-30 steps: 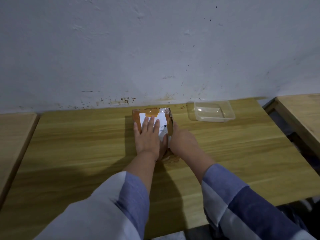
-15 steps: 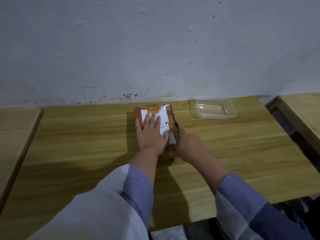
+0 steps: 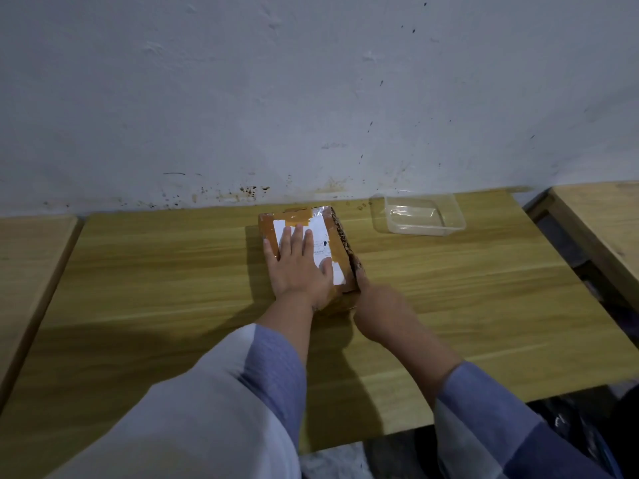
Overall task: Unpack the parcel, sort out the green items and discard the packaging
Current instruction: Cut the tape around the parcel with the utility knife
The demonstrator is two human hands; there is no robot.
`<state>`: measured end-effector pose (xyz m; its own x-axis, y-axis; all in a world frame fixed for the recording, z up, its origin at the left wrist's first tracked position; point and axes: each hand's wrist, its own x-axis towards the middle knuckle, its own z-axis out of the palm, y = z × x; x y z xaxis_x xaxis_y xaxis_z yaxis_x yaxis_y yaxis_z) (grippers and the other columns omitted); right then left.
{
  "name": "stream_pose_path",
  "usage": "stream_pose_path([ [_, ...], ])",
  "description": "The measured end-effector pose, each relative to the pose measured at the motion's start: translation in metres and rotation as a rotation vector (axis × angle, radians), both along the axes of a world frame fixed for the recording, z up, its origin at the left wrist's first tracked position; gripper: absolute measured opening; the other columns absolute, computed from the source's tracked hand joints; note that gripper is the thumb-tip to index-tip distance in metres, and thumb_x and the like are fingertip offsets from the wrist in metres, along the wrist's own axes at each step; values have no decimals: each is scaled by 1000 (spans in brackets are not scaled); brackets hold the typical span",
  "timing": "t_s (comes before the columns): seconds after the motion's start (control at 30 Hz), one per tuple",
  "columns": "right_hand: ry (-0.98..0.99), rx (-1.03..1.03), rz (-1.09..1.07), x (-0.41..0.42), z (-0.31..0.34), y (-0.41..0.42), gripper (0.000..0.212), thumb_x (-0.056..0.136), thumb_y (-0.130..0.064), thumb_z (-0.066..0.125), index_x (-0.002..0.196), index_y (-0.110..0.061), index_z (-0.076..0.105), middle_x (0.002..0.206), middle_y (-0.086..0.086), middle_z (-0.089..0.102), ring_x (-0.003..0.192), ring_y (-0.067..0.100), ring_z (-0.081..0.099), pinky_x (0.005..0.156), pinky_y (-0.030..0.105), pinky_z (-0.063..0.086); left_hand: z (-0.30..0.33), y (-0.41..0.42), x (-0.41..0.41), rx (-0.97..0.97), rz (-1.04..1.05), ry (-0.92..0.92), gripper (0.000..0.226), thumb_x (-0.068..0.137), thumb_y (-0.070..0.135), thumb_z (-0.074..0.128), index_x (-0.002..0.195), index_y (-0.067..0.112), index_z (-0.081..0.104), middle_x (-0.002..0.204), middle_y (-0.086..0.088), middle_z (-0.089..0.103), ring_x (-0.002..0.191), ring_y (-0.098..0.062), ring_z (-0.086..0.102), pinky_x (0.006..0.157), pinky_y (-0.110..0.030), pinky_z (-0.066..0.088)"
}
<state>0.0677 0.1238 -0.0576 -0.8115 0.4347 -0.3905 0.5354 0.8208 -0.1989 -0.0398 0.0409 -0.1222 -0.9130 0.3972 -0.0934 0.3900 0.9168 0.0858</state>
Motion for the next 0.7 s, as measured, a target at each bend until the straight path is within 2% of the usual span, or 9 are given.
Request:
stream_pose_path([
  [0.23, 36, -77, -61, 7, -5, 3, 71, 88, -7, 35, 150, -29, 8, 111, 17, 62, 99, 33, 60, 78, 37, 47, -1, 0, -1, -3, 4, 10, 67, 95, 56, 11, 152, 24, -1, 161, 2, -9, 147, -19, -17, 115, -55, -12],
  [0.33, 23, -48, -35, 18, 0, 4, 74, 87, -5, 36, 150, -29, 4, 107, 17, 63, 96, 33, 61, 71, 35, 43, 0, 0, 1, 1, 9, 10, 67, 95, 56, 11, 152, 24, 1, 161, 3, -8, 147, -19, -16, 116, -54, -12],
  [0.5, 89, -56, -32, 54, -7, -1, 79, 89, -6, 38, 148, -36, -5, 82, 9, 58, 63, 22, 48, 53, 30, 35, 0, 0, 1, -8, 11, 2, 67, 95, 56, 11, 153, 24, 1, 161, 3, -8, 147, -18, -15, 116, -55, -8],
  [0.6, 181, -106, -58, 70, -11, 8, 69, 94, -15, 37, 147, -41, 2, 78, 7, 61, 62, 24, 50, 55, 30, 37, 1, 0, 4, -7, 42, -7, 67, 95, 56, 11, 153, 24, 1, 161, 3, -8, 147, -19, -15, 116, -55, -8],
  [0.7, 399, -253, -153, 77, -10, 16, 62, 96, -22, 38, 145, -45, 9, 71, 4, 60, 57, 22, 54, 50, 32, 39, 2, 2, 11, 2, 105, -23, 67, 96, 55, 10, 153, 23, 0, 161, 0, -9, 147, -21, -16, 116, -56, -9],
])
